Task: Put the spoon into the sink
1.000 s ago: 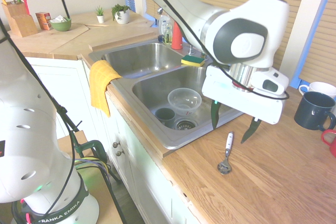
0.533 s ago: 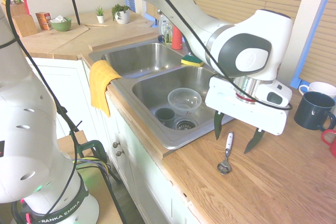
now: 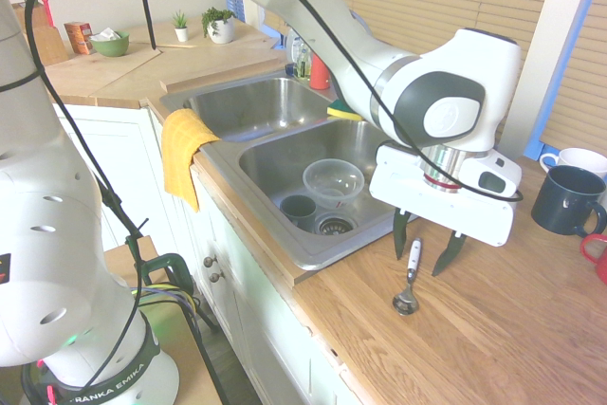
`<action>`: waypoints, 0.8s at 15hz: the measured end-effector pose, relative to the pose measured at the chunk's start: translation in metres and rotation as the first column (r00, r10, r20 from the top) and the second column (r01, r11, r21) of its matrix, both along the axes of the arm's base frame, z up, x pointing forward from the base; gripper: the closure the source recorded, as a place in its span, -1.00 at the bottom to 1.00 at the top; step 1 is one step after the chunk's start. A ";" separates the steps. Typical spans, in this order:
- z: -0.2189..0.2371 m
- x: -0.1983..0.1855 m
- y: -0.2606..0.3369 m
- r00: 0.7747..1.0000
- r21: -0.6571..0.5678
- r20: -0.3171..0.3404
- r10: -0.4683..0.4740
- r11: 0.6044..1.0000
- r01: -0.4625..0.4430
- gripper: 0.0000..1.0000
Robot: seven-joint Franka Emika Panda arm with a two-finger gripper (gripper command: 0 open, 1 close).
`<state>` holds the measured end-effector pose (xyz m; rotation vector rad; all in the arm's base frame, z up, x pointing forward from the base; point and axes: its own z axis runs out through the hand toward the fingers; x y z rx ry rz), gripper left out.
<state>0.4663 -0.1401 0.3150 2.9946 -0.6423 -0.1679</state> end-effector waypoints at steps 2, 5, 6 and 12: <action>0.000 0.000 0.000 1.000 -0.003 0.000 0.003 1.000 -0.003 1.00; 0.000 0.001 0.000 1.000 -0.005 0.004 0.004 1.000 -0.004 1.00; -0.001 0.001 0.000 1.000 -0.005 0.004 0.004 1.000 -0.004 1.00; 0.000 0.003 0.002 1.000 -0.012 0.012 0.008 1.000 -0.008 1.00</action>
